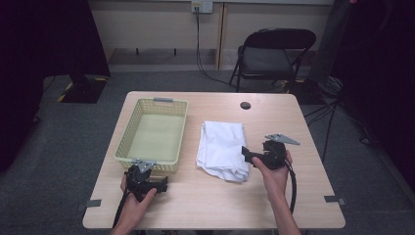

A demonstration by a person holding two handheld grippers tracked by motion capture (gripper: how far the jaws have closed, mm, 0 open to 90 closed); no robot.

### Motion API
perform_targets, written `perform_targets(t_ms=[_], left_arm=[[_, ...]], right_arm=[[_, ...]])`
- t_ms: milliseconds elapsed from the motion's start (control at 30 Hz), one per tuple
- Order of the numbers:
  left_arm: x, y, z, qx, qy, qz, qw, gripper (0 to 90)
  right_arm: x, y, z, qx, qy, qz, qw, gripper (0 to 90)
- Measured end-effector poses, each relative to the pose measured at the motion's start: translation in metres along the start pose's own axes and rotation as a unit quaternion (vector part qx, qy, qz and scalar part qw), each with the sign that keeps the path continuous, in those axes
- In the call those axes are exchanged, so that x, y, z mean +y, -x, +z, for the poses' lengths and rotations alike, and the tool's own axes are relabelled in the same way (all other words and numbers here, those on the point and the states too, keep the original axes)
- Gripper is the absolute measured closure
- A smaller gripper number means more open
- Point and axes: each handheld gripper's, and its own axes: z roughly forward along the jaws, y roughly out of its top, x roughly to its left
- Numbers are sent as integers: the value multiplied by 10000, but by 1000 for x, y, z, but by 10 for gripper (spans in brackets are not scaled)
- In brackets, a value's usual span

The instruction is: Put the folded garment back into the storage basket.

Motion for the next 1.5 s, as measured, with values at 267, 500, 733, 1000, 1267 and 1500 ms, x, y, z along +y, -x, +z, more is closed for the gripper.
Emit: perform_targets(t_ms=[267, 500, 733, 1000, 1267, 1500], left_arm=[[0, 0, 0, -1, -1, 2, 10000, 0], [0, 0, 0, 0, 0, 0, 10000, 0], [0, 0, 0, 0, 1, 1, 10000, 0], [0, 0, 0, 0, 0, 0, 10000, 0], [0, 0, 0, 0, 0, 2, 10000, 0], [0, 0, 0, -2, -1, 1, 10000, 0]], right_arm=[[5, -8, 9, 114, -1, -10, 9999, 54], [12, -16, 15, 181, -25, -70, 9998, 52], [21, -22, 18, 209, -28, -91, 9997, 51], [29, -29, 25, 249, -60, -130, 9996, 49], [36, -34, 36, 220, -205, -123, 9995, 50], [42, -41, 48, 258, -287, -142, 9992, 48]])
